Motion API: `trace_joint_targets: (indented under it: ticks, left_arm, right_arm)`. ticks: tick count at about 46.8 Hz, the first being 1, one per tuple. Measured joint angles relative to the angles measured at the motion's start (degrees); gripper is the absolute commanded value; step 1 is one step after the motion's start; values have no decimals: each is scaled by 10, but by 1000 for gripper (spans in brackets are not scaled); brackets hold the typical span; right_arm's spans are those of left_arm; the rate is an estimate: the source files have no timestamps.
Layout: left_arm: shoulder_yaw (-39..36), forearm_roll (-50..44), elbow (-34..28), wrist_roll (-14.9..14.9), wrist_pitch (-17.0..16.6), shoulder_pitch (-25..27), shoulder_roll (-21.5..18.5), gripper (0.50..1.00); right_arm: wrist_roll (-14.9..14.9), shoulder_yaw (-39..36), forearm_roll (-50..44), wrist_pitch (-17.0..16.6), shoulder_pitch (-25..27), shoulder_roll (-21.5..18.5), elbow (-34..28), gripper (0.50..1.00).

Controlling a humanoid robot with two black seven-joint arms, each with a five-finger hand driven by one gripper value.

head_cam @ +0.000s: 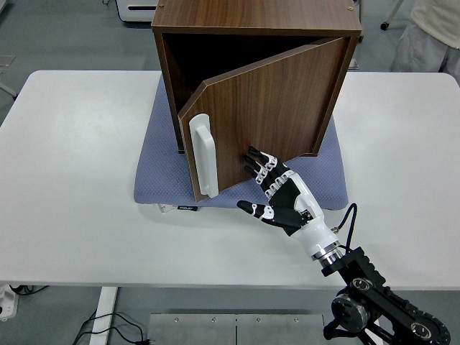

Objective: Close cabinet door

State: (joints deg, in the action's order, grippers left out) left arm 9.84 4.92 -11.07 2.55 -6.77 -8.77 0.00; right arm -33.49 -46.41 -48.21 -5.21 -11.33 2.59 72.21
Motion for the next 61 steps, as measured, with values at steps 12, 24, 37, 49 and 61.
trace_joint_targets:
  ticks: [12, 24, 37, 49, 61]
  left_arm:
    - [0, 0, 0, 0, 0, 0, 0, 1000]
    - [0, 0, 0, 0, 0, 0, 0, 1000]
    - [0, 0, 0, 0, 0, 0, 0, 1000]
    - [0, 0, 0, 0, 0, 0, 0, 1000]
    - [0, 0, 0, 0, 0, 0, 0, 1000]
  right_arm:
    - [1, 15, 8, 6, -29, -1, -12, 1000]
    - [1, 66, 10, 6, -62, -1, -12, 1000]
    - [10, 84, 19, 14, -86, 0, -23, 1000]
    - [12, 83, 45, 26, -105, 5, -46, 1000]
    - [16, 79, 90, 43, -133, 25, -69, 1000]
